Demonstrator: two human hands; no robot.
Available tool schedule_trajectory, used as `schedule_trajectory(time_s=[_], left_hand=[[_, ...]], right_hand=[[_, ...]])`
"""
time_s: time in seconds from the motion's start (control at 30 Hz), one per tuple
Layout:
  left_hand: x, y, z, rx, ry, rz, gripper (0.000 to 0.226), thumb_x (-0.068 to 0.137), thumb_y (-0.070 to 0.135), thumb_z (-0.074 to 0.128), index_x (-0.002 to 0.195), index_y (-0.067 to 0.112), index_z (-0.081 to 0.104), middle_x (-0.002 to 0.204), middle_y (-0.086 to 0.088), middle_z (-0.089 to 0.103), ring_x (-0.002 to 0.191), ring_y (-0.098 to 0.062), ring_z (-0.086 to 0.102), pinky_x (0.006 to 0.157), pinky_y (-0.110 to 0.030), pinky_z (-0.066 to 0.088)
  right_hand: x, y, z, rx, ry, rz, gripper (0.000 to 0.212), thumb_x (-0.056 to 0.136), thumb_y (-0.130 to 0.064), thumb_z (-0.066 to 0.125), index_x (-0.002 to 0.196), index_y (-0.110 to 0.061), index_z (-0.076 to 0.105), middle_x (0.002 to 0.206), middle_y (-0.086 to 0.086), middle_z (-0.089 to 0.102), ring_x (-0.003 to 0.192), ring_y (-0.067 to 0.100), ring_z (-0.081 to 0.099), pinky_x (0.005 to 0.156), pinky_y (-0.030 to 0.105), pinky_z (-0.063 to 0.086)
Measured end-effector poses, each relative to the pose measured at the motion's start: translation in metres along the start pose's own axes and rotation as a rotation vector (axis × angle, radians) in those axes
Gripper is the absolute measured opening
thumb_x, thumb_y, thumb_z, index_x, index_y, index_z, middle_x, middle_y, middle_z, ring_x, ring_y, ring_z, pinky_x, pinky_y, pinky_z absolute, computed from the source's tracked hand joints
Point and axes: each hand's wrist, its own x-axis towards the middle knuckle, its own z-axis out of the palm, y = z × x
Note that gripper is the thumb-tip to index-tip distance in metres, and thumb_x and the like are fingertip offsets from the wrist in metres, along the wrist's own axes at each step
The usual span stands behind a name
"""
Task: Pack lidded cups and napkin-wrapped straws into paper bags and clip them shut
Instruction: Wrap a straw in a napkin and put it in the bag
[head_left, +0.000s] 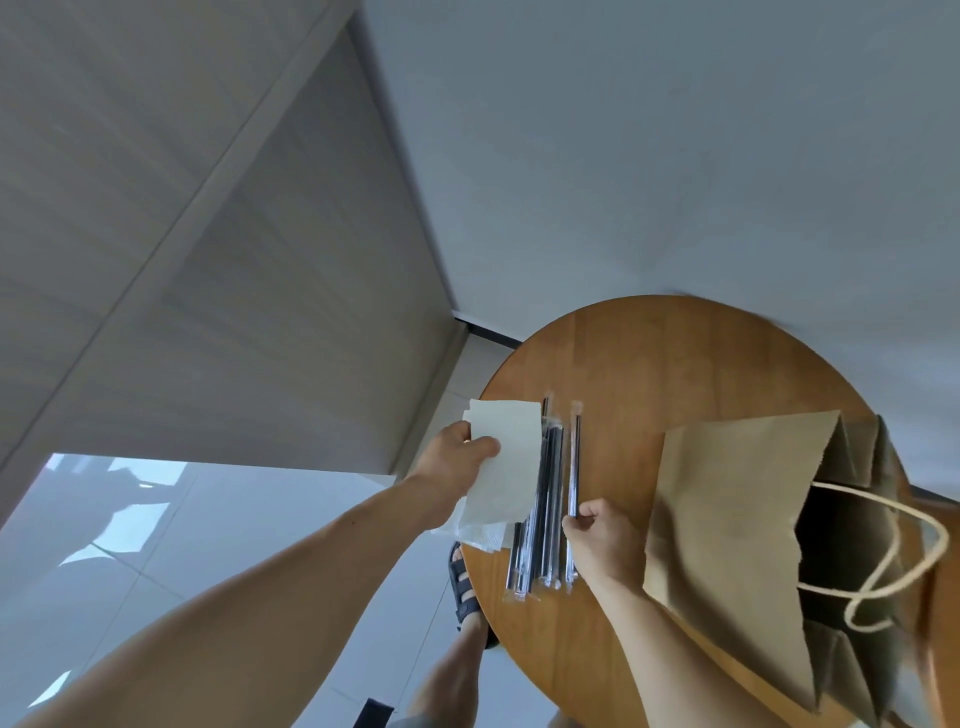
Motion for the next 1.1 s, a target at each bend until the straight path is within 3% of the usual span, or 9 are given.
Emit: schedule_trajectory(time_s=[0.13, 0.23, 0.4, 0.5, 0.57, 0.7, 0.8, 0.9, 1.1], left_hand=[[-0.013, 0.018, 0.004, 0.046, 0.031, 0.082, 0.029, 0.095, 0.021, 0.055, 0.124, 0.015, 0.056, 0.114, -0.008, 0.066, 0.103, -0.029, 0.063, 0.095, -0.051, 0.052], [-0.031, 0.045, 0.008, 0.048, 0.03, 0.183, 0.029, 0.096, 0.019, 0.052, 0.124, 0.015, 0.055, 0.114, -0.005, 0.066, 0.103, -0.027, 0.063, 0.093, -0.047, 0.053], [-0.07, 0.096, 0.019, -0.01, -0.038, 0.287, 0.013, 0.092, 0.016, 0.055, 0.095, 0.007, 0.063, 0.092, -0.009, 0.067, 0.08, -0.028, 0.059, 0.07, -0.035, 0.043], [-0.098, 0.116, 0.025, -0.073, -0.072, 0.33, 0.027, 0.081, 0.023, 0.061, 0.092, -0.001, 0.063, 0.08, -0.013, 0.061, 0.074, -0.026, 0.054, 0.067, -0.038, 0.037], [-0.114, 0.124, 0.028, -0.092, -0.102, 0.377, 0.04, 0.075, 0.03, 0.069, 0.095, -0.004, 0.064, 0.084, -0.016, 0.065, 0.074, -0.028, 0.058, 0.067, -0.042, 0.043], [-0.136, 0.13, 0.034, -0.089, -0.128, 0.476, 0.01, 0.089, 0.019, 0.07, 0.096, 0.013, 0.072, 0.092, -0.006, 0.076, 0.085, -0.029, 0.072, 0.075, -0.044, 0.059], [-0.152, 0.139, 0.038, -0.084, -0.143, 0.503, 0.005, 0.09, 0.017, 0.068, 0.094, 0.017, 0.072, 0.09, -0.005, 0.076, 0.084, -0.028, 0.072, 0.068, -0.039, 0.059], [-0.173, 0.151, 0.041, -0.134, -0.251, 0.488, 0.01, 0.093, 0.015, 0.065, 0.1, 0.016, 0.071, 0.093, -0.006, 0.076, 0.085, -0.026, 0.074, 0.063, -0.035, 0.058], [-0.206, 0.174, 0.059, -0.032, -0.419, 0.563, 0.02, 0.093, 0.014, 0.064, 0.112, 0.01, 0.067, 0.102, -0.011, 0.074, 0.091, -0.026, 0.073, 0.068, -0.031, 0.059]], right_hand=[[-0.017, -0.014, -0.031, 0.206, 0.04, -0.082, 0.016, 0.093, -0.032, 0.061, 0.104, -0.021, 0.067, 0.091, -0.011, 0.068, 0.076, 0.007, 0.06, 0.058, 0.016, 0.039], [-0.038, -0.042, -0.065, 0.395, 0.012, -0.272, 0.004, 0.093, -0.033, 0.062, 0.091, -0.032, 0.066, 0.081, -0.015, 0.068, 0.08, 0.001, 0.063, 0.066, 0.014, 0.044], [-0.066, -0.086, -0.12, 0.498, -0.066, -0.47, 0.006, 0.093, -0.032, 0.064, 0.089, -0.034, 0.067, 0.079, -0.016, 0.068, 0.076, 0.002, 0.063, 0.068, 0.015, 0.049], [-0.073, -0.097, -0.143, 0.473, -0.06, -0.5, 0.006, 0.093, -0.032, 0.063, 0.091, -0.031, 0.069, 0.077, -0.012, 0.067, 0.075, 0.005, 0.063, 0.072, 0.023, 0.051], [-0.079, -0.1, -0.155, 0.49, -0.052, -0.524, 0.006, 0.094, -0.031, 0.063, 0.091, -0.034, 0.068, 0.079, -0.014, 0.068, 0.075, 0.004, 0.063, 0.071, 0.022, 0.051], [-0.096, -0.103, -0.18, 0.489, -0.043, -0.572, 0.01, 0.095, -0.03, 0.063, 0.091, -0.04, 0.064, 0.079, -0.019, 0.067, 0.074, -0.002, 0.062, 0.069, 0.015, 0.045], [-0.104, -0.101, -0.202, 0.423, 0.102, -0.58, 0.009, 0.09, -0.039, 0.067, 0.095, -0.042, 0.059, 0.089, -0.02, 0.066, 0.086, -0.005, 0.061, 0.07, 0.01, 0.045], [-0.105, -0.099, -0.238, 0.516, 0.256, -0.539, 0.036, 0.083, -0.044, 0.073, 0.113, -0.029, 0.06, 0.107, -0.018, 0.062, 0.098, 0.0, 0.059, 0.082, 0.018, 0.047], [-0.111, -0.098, -0.297, 0.629, -0.044, -0.612, 0.02, 0.081, -0.034, 0.079, 0.099, -0.032, 0.07, 0.097, -0.013, 0.074, 0.089, 0.007, 0.07, 0.074, 0.03, 0.058]])
